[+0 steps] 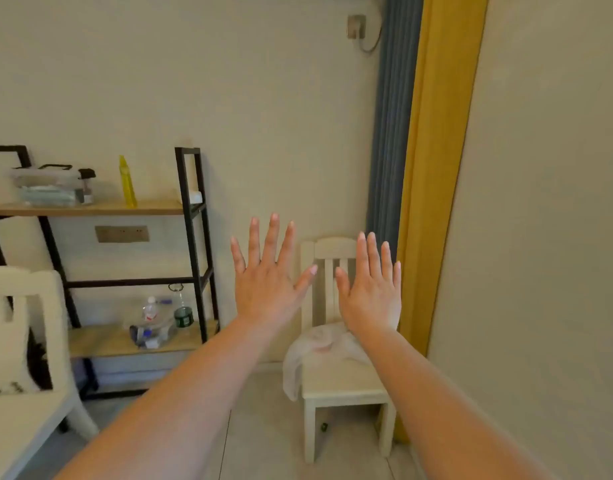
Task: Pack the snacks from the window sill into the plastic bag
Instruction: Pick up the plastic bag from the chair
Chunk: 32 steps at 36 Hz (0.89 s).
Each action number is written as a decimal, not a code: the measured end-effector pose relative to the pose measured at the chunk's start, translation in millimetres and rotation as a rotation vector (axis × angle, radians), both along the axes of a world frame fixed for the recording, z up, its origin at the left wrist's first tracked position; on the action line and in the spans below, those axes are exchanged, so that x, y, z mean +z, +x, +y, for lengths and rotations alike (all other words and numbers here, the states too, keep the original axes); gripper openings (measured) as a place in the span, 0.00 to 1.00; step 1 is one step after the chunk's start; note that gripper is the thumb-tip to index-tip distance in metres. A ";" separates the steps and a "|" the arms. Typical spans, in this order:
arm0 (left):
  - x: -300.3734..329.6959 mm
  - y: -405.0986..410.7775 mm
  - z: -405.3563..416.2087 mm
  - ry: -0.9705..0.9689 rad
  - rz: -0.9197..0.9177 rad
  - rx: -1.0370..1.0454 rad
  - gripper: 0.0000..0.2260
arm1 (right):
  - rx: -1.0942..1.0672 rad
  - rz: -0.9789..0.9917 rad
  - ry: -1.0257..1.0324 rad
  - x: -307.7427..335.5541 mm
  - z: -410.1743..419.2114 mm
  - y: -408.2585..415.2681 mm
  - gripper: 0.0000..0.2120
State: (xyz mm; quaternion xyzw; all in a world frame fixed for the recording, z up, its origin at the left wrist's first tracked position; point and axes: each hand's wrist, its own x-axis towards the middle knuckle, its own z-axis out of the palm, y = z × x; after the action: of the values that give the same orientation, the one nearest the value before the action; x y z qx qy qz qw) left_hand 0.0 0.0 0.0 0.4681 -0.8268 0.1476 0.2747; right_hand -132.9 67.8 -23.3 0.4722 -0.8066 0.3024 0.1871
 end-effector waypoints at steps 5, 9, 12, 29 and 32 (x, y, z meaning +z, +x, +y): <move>-59.2 11.0 -1.2 0.079 -0.075 0.011 0.33 | 0.009 -0.030 0.201 -55.4 13.3 -3.4 0.29; -99.9 15.0 3.9 0.188 -0.114 -0.017 0.31 | 0.021 -0.106 0.337 -92.6 21.7 -6.4 0.29; -126.5 17.7 9.1 0.235 -0.145 -0.021 0.31 | 0.032 -0.143 0.391 -116.3 26.2 -5.9 0.29; -236.5 -16.9 38.3 0.494 -0.325 -0.012 0.30 | 0.124 -0.261 0.652 -216.5 45.2 -47.4 0.29; -250.7 -28.4 40.0 0.557 -0.332 -0.020 0.29 | 0.128 -0.257 0.689 -229.3 46.4 -59.8 0.29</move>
State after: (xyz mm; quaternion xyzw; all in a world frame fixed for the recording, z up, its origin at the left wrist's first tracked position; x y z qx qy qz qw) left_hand -28.4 40.0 -250.7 0.4866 -0.8736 -0.0129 -0.0009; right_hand -192.7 114.2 -252.6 0.5151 -0.8468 0.0809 -0.1049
